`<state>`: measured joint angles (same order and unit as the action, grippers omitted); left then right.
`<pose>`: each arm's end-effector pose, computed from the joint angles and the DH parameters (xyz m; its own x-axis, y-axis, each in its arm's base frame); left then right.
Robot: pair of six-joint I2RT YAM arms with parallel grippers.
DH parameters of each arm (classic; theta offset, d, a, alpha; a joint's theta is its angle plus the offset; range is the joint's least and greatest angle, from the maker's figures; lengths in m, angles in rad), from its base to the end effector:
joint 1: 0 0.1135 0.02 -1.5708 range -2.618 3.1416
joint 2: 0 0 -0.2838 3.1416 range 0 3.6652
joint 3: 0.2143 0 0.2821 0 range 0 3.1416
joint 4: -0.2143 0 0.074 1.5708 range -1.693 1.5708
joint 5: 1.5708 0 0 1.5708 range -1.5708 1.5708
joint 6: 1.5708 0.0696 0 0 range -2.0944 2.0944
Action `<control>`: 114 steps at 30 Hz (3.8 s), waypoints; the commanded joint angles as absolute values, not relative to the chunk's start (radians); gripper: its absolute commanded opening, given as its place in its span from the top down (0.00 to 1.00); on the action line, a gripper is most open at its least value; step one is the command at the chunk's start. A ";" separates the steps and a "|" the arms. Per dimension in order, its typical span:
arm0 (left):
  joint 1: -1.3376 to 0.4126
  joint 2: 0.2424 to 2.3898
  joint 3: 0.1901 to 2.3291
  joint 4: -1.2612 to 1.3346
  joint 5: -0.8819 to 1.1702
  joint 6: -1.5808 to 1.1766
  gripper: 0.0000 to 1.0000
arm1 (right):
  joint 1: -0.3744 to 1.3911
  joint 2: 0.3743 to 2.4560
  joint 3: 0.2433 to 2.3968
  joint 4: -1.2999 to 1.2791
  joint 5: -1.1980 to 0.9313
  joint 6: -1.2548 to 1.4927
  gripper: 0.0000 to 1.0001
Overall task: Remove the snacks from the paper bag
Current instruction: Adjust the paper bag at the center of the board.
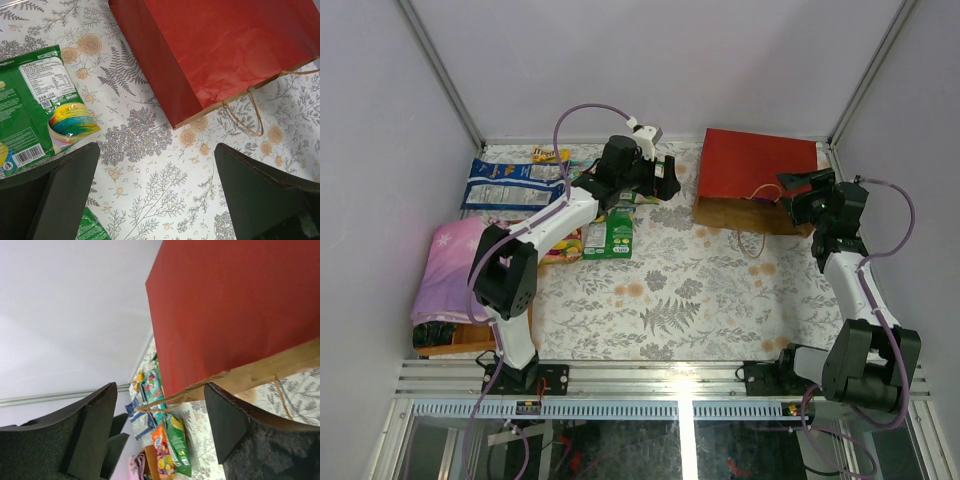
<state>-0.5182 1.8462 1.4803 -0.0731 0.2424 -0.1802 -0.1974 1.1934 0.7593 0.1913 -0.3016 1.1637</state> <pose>0.4297 -0.2642 0.2838 -0.4833 0.0753 -0.8722 0.5926 0.7615 -0.2626 0.3248 -0.0439 0.2821 -0.1810 0.9304 -0.3187 0.1787 0.3498 0.9196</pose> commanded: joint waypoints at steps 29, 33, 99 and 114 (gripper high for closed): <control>-0.516 1.849 1.497 -0.034 0.194 -0.168 0.00 | -0.032 1.430 0.960 0.441 -0.204 1.313 1.00; -0.513 1.863 1.502 -0.040 0.194 -0.172 0.00 | -0.044 1.447 0.969 0.469 -0.049 1.269 1.00; -0.695 2.879 2.506 0.203 0.318 -0.737 0.01 | 0.257 0.852 0.666 0.217 0.512 1.084 0.01; -0.721 2.796 2.385 0.136 0.320 -0.615 0.00 | 0.278 0.743 0.795 0.158 0.290 0.763 0.01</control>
